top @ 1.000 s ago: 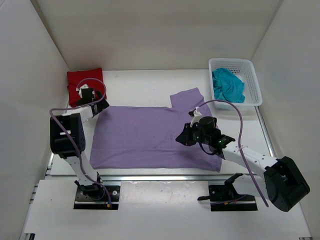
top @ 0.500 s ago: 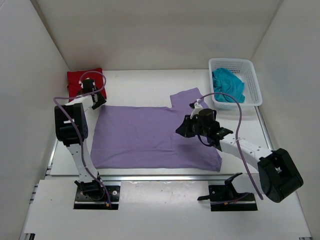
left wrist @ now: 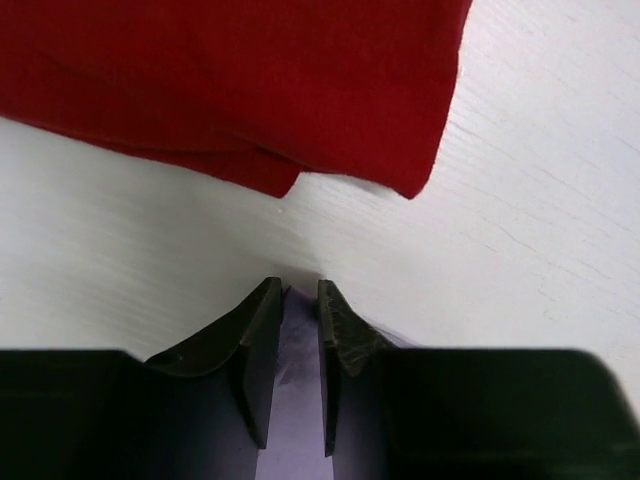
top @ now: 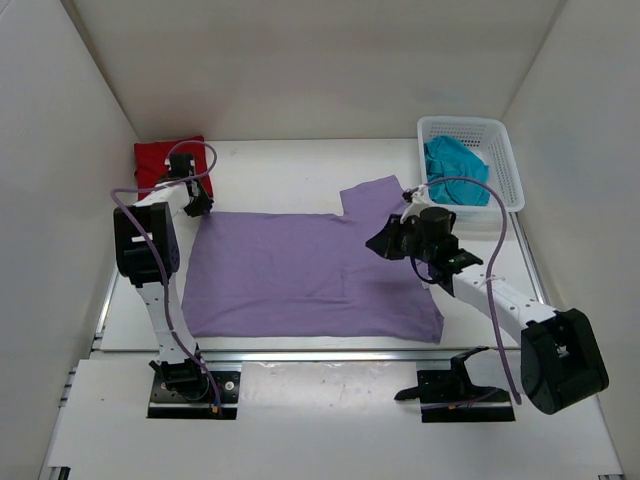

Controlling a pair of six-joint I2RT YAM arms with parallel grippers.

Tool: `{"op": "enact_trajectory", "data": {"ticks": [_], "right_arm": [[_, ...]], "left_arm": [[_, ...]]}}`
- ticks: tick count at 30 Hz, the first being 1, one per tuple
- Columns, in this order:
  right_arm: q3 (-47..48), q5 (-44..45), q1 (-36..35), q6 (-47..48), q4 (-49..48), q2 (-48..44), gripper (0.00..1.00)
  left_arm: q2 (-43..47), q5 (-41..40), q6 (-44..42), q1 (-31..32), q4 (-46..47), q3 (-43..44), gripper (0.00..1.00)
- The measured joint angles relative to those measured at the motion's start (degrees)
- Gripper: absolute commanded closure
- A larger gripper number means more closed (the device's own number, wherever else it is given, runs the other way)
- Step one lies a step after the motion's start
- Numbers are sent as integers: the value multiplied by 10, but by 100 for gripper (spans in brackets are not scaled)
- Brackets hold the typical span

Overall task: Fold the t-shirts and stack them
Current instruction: Grap the side of the flattened tshirt furthest away from the robot with both arms

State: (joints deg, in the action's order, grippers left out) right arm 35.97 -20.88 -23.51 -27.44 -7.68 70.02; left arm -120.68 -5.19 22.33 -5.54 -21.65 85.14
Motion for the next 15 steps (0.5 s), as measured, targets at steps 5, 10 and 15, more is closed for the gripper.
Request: {"op": "enact_trajectory", "data": {"ticks": [5, 10, 15], "right_arm": [[55, 24, 67, 4, -6, 40, 88], [233, 122, 70, 61, 31, 204, 60], [390, 175, 94, 104, 82, 361, 60]], "left_arm": [[0, -2, 3, 0, 3, -4, 88], [4, 3, 2, -1, 21, -14, 99], [17, 16, 4, -3, 53, -43, 100]]}}
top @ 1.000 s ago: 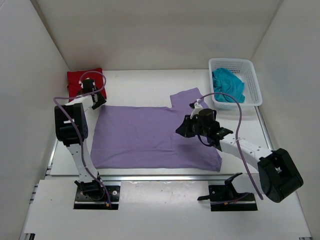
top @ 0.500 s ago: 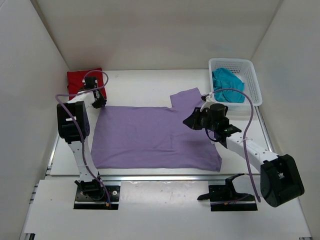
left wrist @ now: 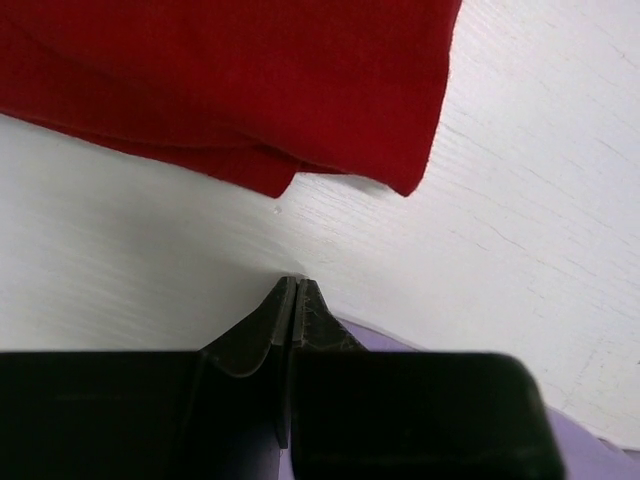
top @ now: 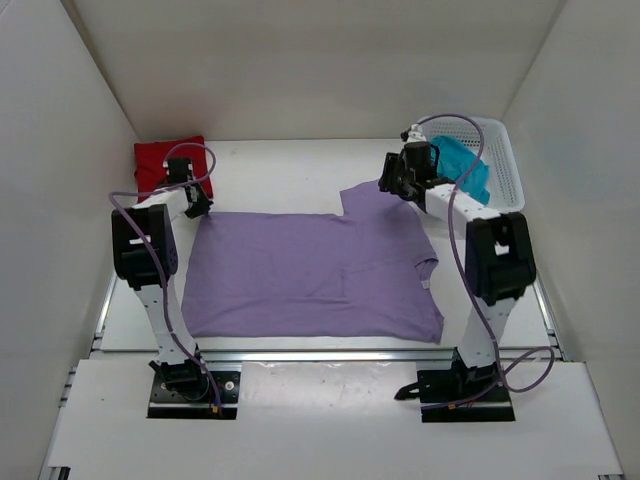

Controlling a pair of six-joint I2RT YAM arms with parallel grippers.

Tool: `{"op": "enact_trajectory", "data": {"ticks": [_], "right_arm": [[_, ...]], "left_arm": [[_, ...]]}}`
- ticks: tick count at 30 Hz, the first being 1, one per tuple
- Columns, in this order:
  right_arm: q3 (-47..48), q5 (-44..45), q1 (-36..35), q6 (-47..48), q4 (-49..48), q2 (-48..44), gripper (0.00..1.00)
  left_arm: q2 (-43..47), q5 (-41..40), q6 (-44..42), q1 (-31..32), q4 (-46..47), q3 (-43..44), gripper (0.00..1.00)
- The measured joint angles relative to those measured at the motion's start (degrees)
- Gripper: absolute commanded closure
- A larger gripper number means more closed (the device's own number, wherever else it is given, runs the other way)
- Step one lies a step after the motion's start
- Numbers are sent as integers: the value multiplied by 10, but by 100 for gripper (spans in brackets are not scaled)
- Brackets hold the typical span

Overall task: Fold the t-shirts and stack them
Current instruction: Grap the side of the flattened tshirt furthest away from the robot with both arms

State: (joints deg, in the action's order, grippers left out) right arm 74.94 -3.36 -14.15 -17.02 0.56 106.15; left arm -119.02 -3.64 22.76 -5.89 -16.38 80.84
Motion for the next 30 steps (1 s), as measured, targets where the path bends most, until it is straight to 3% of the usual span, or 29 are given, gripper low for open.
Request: {"op": "enact_trajectory", "data": {"ticks": [6, 18, 30], "right_arm": [[194, 74, 24, 42, 107, 167, 67], [609, 118, 36, 70, 313, 422, 63], [646, 83, 52, 57, 406, 439, 66]], "left_arm": [[1, 15, 10, 1, 14, -6, 100], [4, 27, 13, 4, 29, -16, 100], [4, 28, 15, 6, 31, -17, 100]]}}
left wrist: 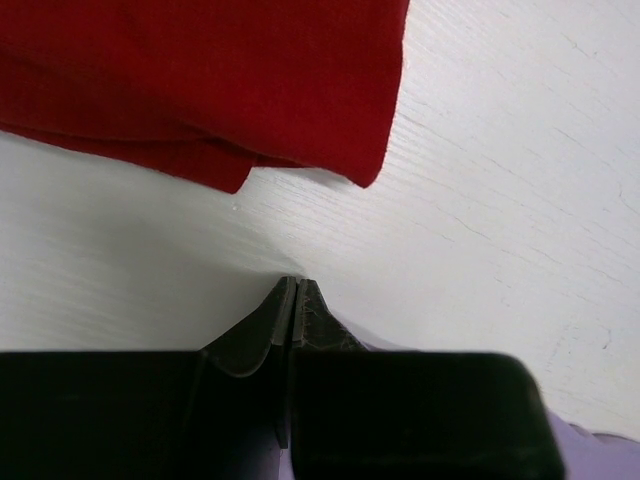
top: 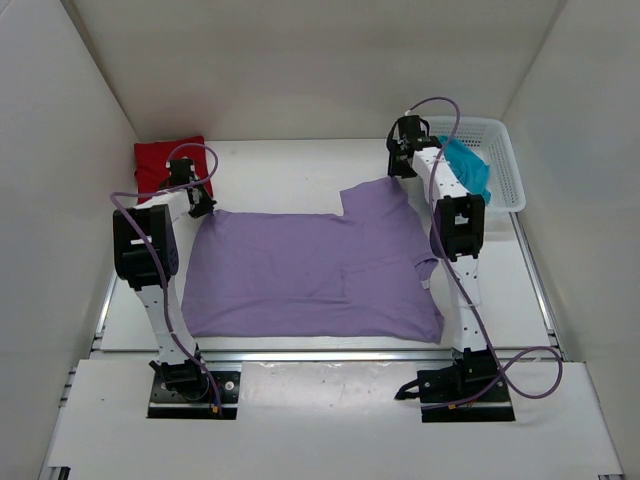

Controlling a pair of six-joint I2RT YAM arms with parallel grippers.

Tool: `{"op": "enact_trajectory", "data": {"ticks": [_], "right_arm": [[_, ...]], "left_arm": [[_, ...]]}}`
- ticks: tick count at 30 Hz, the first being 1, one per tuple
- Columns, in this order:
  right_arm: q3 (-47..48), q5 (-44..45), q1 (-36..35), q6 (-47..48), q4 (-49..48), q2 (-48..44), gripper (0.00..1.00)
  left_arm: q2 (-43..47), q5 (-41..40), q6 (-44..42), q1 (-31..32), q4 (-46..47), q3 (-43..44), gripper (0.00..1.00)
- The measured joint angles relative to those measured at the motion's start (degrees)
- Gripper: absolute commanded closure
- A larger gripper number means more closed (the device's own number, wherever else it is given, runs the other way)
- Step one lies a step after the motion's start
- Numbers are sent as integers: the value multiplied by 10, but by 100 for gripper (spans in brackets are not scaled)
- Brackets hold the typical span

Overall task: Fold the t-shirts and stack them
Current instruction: Grap the side of the flattened tshirt furthest away from the robot with both arms

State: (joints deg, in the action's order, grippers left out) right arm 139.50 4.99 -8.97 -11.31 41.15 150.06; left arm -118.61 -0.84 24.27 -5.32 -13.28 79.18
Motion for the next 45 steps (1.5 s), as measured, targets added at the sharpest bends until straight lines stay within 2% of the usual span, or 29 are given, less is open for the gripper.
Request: {"op": "enact_trajectory", "data": {"ticks": [11, 13, 14, 16, 17, 24, 27, 32, 33, 35, 38, 40, 42, 45], "right_arm": [[7, -31, 0, -5, -3, 14, 66], [7, -35, 1, -5, -5, 14, 82], [8, -37, 1, -7, -4, 15, 85], [9, -39, 1, -7, -5, 16, 98], [10, -40, 1, -7, -5, 16, 100], [45, -43, -8, -5, 17, 16, 100], [70, -63, -11, -4, 62, 5, 100], [52, -98, -19, 6, 138, -59, 100], [34, -98, -21, 9, 142, -81, 100], [-59, -94, -28, 11, 127, -156, 100], [-313, -103, -39, 7, 24, -334, 100], [-451, -116, -45, 4, 3, -449, 100], [-499, -119, -42, 3, -12, -507, 100], [-571, -121, -29, 0, -86, -558, 100]], "left_arm": [[0, 0, 2, 1, 1, 0, 100], [0, 0, 2, 1, 2, -1, 100], [0, 0, 2, 1, 3, -1, 100], [0, 2, 2, 0, 5, -2, 100], [0, 3, 2, 0, 8, -3, 100], [13, 20, 15, -9, 35, -31, 100], [42, 28, 21, -14, 43, -71, 100], [84, 33, 23, -17, 55, -104, 100], [94, 35, 25, -17, 60, -113, 100], [116, 45, 30, -18, 66, -132, 100], [147, 56, 37, -20, 70, -153, 100], [167, 59, 42, -20, 76, -165, 100], [178, 62, 43, -20, 78, -169, 100], [194, 65, 44, -21, 85, -182, 100]]}}
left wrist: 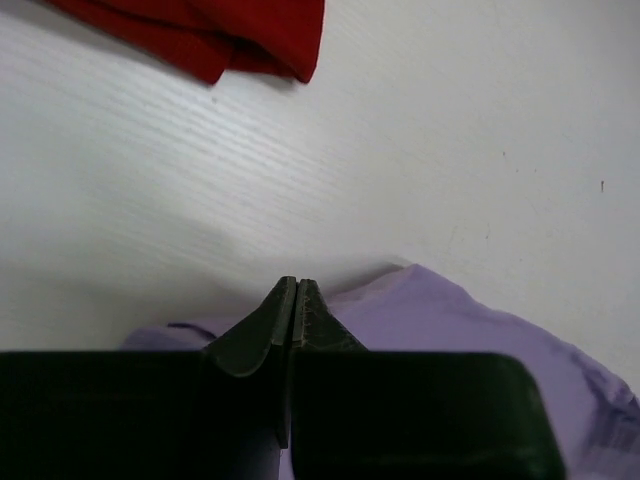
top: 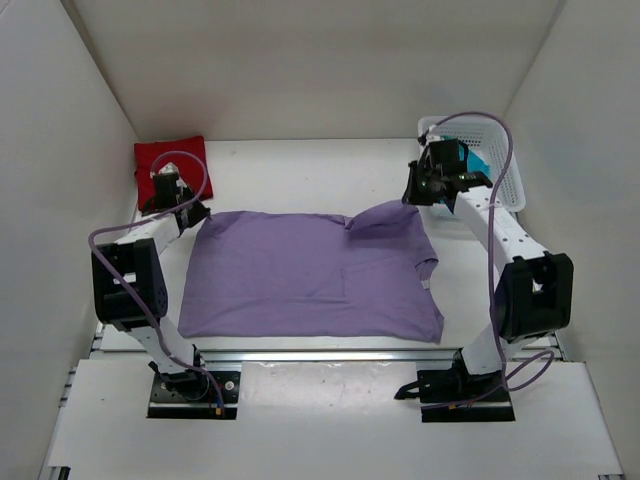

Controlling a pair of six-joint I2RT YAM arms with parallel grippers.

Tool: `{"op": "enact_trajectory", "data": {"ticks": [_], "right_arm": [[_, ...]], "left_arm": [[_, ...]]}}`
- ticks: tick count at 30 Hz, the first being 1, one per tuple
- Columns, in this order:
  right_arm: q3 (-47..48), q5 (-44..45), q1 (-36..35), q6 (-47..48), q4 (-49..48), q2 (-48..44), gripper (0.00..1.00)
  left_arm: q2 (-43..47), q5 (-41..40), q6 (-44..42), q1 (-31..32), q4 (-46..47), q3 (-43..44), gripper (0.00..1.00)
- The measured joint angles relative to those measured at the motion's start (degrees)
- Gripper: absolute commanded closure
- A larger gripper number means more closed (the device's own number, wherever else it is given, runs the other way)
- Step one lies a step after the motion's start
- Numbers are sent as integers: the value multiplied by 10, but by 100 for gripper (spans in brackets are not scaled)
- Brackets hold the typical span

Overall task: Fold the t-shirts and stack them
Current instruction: Grap the side of the flattened tshirt furthest away from the robot with both arms, then fold the other side of the tshirt into a rectangle

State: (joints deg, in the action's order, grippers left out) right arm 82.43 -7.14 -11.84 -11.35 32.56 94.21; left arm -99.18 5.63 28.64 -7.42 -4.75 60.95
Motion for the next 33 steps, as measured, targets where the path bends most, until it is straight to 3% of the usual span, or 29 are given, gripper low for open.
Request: {"op": "enact_trajectory", "data": {"ticks": [9, 18, 24, 29, 33], "right_arm": [[-249, 2, -2, -30, -60, -131, 100], [-306, 2, -11, -40, -56, -327, 100], [-389, 7, -34, -51, -9, -445, 100], [-422, 6, -29, -56, 38, -505, 100], [-399, -13, -9, -54, 23, -465, 100]], "left_arm": [[104, 10, 8, -34, -8, -98, 100], [257, -9, 8, -41, -8, -181, 100], [354, -76, -1, -27, 0, -240, 100], [350, -92, 2, -24, -6, -249, 100], [275, -56, 15, -25, -23, -181, 100]]}}
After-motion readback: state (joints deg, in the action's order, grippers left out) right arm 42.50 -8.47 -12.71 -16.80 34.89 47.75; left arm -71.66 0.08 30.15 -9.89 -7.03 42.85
